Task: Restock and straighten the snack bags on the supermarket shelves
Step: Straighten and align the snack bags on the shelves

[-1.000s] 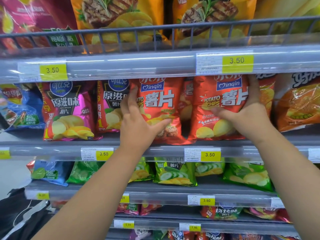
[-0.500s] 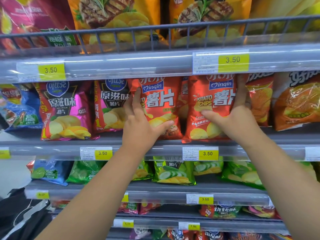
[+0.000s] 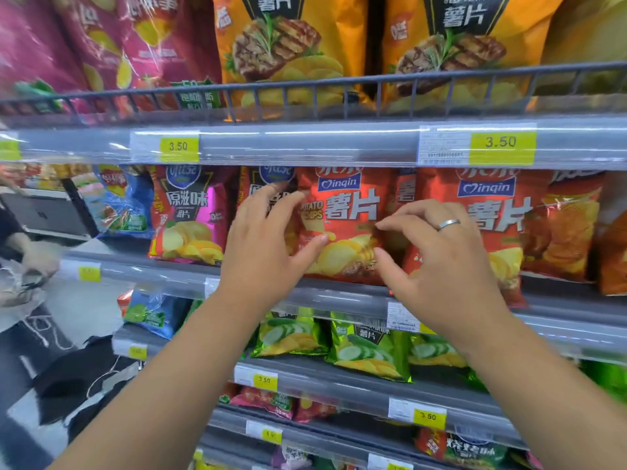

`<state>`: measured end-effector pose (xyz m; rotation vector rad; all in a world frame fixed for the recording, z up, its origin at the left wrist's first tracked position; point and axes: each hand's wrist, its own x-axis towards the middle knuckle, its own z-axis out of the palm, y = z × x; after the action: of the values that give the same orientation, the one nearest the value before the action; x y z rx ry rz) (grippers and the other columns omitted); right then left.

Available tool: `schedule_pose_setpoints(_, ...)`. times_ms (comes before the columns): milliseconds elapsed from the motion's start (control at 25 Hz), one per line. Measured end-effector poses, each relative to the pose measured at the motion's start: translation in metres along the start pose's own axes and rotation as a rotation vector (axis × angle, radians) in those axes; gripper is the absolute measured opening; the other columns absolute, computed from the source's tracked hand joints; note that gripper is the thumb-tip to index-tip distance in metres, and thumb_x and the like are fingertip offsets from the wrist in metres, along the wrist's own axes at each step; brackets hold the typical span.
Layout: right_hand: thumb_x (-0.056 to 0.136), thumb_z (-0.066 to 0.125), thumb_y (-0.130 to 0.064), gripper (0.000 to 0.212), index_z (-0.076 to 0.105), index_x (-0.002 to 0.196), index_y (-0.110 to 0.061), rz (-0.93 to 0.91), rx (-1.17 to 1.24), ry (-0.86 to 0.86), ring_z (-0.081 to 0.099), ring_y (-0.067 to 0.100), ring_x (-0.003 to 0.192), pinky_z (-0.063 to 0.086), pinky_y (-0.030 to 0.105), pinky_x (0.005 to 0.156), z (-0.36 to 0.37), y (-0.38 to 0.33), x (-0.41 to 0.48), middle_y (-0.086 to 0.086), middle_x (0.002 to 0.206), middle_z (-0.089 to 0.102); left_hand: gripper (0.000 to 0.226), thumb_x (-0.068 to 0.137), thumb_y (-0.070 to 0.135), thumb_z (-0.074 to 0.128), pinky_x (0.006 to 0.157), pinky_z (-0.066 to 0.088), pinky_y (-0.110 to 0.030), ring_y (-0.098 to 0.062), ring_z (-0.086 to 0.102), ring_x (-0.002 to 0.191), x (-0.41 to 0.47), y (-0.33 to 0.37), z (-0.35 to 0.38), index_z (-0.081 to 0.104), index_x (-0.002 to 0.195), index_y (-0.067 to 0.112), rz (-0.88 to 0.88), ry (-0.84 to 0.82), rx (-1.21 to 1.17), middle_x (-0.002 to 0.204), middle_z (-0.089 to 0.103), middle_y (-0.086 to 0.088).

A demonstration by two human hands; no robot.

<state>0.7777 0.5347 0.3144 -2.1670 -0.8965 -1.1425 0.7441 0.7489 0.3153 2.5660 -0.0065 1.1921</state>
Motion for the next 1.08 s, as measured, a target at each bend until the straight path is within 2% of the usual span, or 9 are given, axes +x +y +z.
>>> schedule_pose_setpoints(160, 0.078, 0.064, -0.032, 0.033, 0.07, 0.107, -0.016, -0.053, 0.159, -0.105, 0.055, 0.027, 0.097, 0.047, 0.036, 0.086, 0.026, -0.031, 0.014, 0.003, 0.104, 0.061, 0.062, 0.078, 0.051, 0.062, 0.107, 0.033, -0.038, -0.024, 0.045, 0.13, -0.016, -0.015, -0.035, 0.056, 0.133, 0.023, -0.061, -0.003, 0.124, 0.139, 0.051, -0.004)
schedule_pose_setpoints(400, 0.078, 0.069, -0.034, 0.039, 0.068, 0.114, -0.018, -0.161, 0.32, -0.269, 0.056, 0.029, 0.101, 0.046, 0.037, 0.089, 0.073, -0.088, 0.036, 0.004, 0.11, 0.058, 0.064, 0.081, 0.05, 0.06, 0.11, 0.031, -0.036, -0.022, 0.043, 0.133, -0.055, -0.057, -0.096, 0.052, 0.137, 0.023, -0.232, -0.054, 0.281, 0.14, 0.05, -0.003)
schedule_pose_setpoints(560, 0.078, 0.074, -0.032, 0.043, 0.065, 0.118, -0.02, -0.161, 0.374, -0.343, 0.053, 0.032, 0.107, 0.048, 0.041, 0.091, 0.106, -0.134, 0.045, 0.006, 0.116, 0.055, 0.061, 0.086, 0.04, 0.069, 0.11, 0.026, -0.03, -0.019, 0.038, 0.134, -0.076, -0.09, -0.128, 0.048, 0.14, 0.023, -0.302, -0.062, 0.31, 0.143, 0.045, 0.0)
schedule_pose_setpoints(760, 0.079, 0.073, -0.031, 0.042, 0.064, 0.119, -0.021, -0.129, 0.354, -0.342, 0.051, 0.032, 0.111, 0.045, 0.041, 0.095, 0.147, -0.18, 0.058, 0.006, 0.117, 0.054, 0.06, 0.087, 0.041, 0.068, 0.107, 0.022, -0.023, -0.015, 0.038, 0.133, -0.076, -0.143, -0.152, 0.047, 0.141, 0.025, -0.298, -0.088, 0.31, 0.142, 0.045, 0.002)
schedule_pose_setpoints(1080, 0.081, 0.066, -0.037, 0.041, 0.062, 0.12, -0.029, 0.046, 0.124, -0.361, 0.047, 0.036, 0.112, 0.043, 0.048, 0.095, 0.199, -0.204, 0.084, 0.004, 0.124, 0.052, 0.061, 0.085, 0.044, 0.067, 0.109, 0.029, -0.032, -0.02, 0.043, 0.132, -0.036, -0.222, -0.135, 0.049, 0.139, 0.022, -0.189, -0.157, 0.184, 0.14, 0.049, -0.001)
